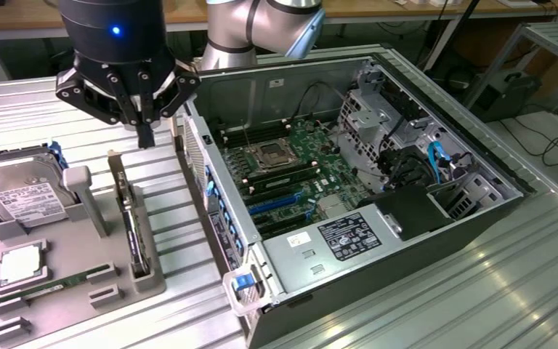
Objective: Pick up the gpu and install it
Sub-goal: 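Reach for the gpu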
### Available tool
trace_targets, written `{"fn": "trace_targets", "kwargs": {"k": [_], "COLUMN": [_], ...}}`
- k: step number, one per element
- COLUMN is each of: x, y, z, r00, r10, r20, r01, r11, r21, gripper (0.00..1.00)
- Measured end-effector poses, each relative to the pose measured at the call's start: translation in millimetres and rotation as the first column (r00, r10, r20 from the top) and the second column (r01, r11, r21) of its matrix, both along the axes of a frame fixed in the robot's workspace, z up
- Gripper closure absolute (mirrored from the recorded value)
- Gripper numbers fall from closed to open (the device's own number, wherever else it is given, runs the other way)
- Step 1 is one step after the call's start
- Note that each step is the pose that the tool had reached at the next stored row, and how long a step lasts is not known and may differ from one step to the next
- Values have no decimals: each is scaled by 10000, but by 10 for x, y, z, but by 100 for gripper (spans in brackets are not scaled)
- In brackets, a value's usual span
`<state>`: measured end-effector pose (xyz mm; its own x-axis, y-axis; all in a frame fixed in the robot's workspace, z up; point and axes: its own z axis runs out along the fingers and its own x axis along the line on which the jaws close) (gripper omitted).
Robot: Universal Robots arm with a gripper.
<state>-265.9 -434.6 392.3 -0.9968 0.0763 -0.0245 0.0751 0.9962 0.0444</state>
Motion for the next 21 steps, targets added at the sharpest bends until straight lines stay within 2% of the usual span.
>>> {"fn": "trace_targets", "kwargs": {"k": [11,21], "x": [-91,-310], "y": [-41,-41], "z": [0,-7], "r00": [10000,10000], "r10": [0,0], "r20": [0,0], "r01": [0,0], "r11": [10000,10000], "r21": [-1,17], "gripper": [89,89]}}
